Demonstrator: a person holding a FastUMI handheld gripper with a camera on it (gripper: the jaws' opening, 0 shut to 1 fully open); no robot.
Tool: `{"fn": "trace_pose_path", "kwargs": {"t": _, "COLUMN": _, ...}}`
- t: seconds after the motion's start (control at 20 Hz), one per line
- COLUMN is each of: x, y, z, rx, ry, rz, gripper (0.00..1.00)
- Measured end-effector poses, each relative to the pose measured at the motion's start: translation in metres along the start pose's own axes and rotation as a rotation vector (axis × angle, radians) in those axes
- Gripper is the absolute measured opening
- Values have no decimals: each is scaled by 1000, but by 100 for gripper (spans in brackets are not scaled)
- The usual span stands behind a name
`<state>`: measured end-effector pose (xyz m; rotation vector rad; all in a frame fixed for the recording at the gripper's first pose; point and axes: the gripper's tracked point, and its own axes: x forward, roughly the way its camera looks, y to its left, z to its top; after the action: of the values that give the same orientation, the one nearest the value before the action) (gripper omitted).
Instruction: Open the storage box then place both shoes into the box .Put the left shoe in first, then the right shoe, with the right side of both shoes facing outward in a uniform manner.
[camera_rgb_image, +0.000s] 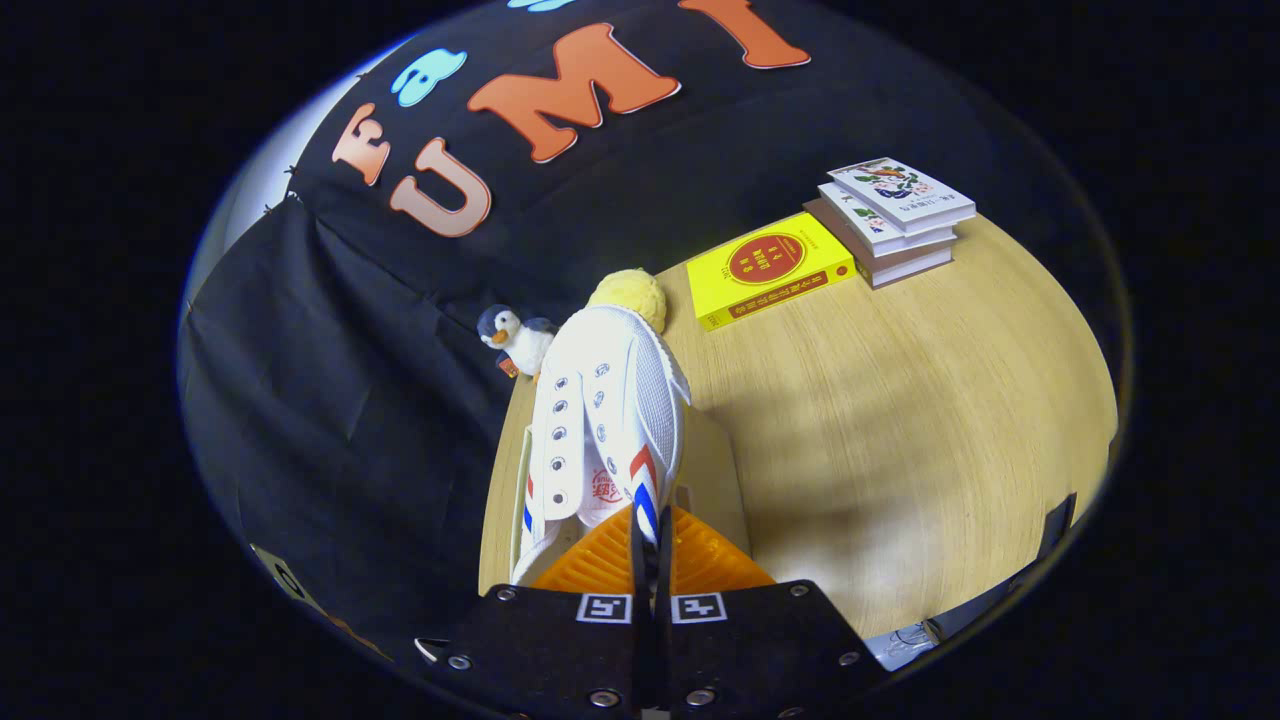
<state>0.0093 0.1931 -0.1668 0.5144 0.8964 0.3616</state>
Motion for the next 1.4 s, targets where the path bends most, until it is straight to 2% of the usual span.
{"fn": "trace_pose_path", "kwargs": {"t": 0.3, "x": 39, "y": 19, "z": -34, "rx": -26, "ry": 48, "rz": -69, "gripper": 0}}
{"fn": "trace_pose_path", "kwargs": {"t": 0.7, "x": 71, "y": -17, "z": -58, "rx": -134, "ry": 70, "rz": -291, "gripper": 0}}
{"fn": "trace_pose_path", "kwargs": {"t": 0.9, "x": 83, "y": -8, "z": -74, "rx": -179, "ry": 108, "rz": -305, "gripper": 4}}
{"fn": "trace_pose_path", "kwargs": {"t": 1.0, "x": 78, "y": 14, "z": -65, "rx": -210, "ry": 65, "rz": -249, "gripper": 21}}
{"fn": "trace_pose_path", "kwargs": {"t": 1.1, "x": 64, "y": 23, "z": -47, "rx": -246, "ry": 12, "rz": -242, "gripper": 38}}
{"fn": "trace_pose_path", "kwargs": {"t": 1.15, "x": 56, "y": 27, "z": -39, "rx": -263, "ry": -9, "rz": -238, "gripper": 57}}
{"fn": "trace_pose_path", "kwargs": {"t": 1.2, "x": 47, "y": 30, "z": -30, "rx": -278, "ry": -34, "rz": -233, "gripper": 67}}
{"fn": "trace_pose_path", "kwargs": {"t": 1.25, "x": 38, "y": 30, "z": -21, "rx": -294, "ry": -57, "rz": -239, "gripper": 84}}
{"fn": "trace_pose_path", "kwargs": {"t": 1.35, "x": 18, "y": 31, "z": -2, "rx": -326, "ry": -111, "rz": -241, "gripper": 99}}
{"fn": "trace_pose_path", "kwargs": {"t": 1.4, "x": 8, "y": 34, "z": 4, "rx": -330, "ry": -130, "rz": -228, "gripper": 99}}
